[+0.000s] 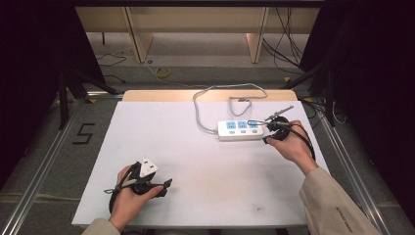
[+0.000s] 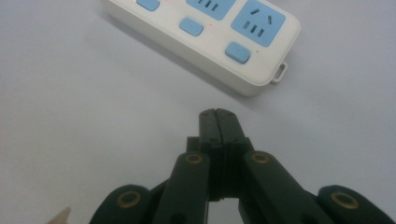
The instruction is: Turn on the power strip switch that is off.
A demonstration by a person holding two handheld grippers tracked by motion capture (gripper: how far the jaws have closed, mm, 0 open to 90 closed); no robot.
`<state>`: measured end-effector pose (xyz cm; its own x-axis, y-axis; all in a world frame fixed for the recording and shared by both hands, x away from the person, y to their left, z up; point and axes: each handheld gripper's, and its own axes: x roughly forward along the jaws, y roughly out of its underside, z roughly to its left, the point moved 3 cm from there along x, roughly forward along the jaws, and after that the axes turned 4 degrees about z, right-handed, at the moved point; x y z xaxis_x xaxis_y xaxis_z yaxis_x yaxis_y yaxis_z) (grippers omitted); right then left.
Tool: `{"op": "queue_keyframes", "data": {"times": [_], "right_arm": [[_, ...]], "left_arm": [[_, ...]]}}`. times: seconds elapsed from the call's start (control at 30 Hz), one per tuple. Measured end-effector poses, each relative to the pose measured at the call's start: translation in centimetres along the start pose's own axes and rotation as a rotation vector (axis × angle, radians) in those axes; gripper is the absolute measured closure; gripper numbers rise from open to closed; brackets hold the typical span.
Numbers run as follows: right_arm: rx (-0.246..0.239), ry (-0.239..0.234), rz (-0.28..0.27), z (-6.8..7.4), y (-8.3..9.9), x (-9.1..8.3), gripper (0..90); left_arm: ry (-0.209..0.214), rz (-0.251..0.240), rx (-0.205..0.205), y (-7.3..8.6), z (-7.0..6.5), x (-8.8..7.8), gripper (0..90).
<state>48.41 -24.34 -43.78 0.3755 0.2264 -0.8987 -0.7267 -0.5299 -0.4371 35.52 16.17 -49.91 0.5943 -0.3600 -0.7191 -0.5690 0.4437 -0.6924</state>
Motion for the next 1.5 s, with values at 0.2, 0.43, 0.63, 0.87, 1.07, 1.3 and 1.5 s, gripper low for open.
{"op": "queue_keyframes", "data": {"times": [0.2, 0.43, 0.63, 0.87, 1.07, 1.3, 1.5], "right_arm": [[0.005, 0.001, 0.007, -0.2, -0.5, 0.1, 90.0], [0.008, 0.003, 0.015, -0.4, -0.9, 0.5, 90.0], [0.002, 0.005, 0.021, -0.6, -1.2, 0.6, 90.0], [0.006, 0.004, 0.031, -0.8, -1.7, 0.9, 90.0], [0.015, 0.005, 0.036, -1.0, -2.1, 1.1, 90.0], [0.021, 0.002, 0.039, -1.3, -2.5, 1.4, 90.0], [0.028, 0.0, 0.045, -1.4, -2.8, 1.7, 90.0]], "left_arm": [[0.001, 0.002, 0.002, 0.0, 0.0, 0.0, 19.4], [0.002, 0.001, 0.004, 0.0, 0.0, 0.0, 19.5], [0.003, 0.003, 0.006, 0.0, 0.0, 0.0, 19.5], [0.002, 0.004, 0.008, 0.0, 0.0, 0.0, 19.6], [0.004, 0.003, 0.009, 0.0, 0.0, 0.0, 19.7], [0.004, 0.004, 0.01, 0.0, 0.0, 0.0, 19.7], [0.004, 0.005, 0.01, 0.0, 0.0, 0.0, 19.8]]}}
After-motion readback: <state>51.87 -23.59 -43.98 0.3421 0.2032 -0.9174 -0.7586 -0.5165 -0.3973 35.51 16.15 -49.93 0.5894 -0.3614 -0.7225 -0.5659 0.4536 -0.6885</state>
